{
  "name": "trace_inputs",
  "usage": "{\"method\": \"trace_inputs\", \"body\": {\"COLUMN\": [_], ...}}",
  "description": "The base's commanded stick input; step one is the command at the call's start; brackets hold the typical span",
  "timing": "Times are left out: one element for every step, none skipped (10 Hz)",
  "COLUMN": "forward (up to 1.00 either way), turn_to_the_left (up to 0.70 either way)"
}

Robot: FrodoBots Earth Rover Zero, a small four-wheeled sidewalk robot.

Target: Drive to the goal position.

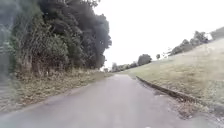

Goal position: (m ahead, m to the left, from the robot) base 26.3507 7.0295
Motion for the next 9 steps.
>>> {"method": "trace_inputs", "body": {"forward": [0.45,0.45,0.45,0.45,0.45,0.45,0.45,0.45,0.45], "turn_to_the_left": [0.00,0.00,0.00,0.00,0.00,0.00,0.00,0.00,0.00]}}
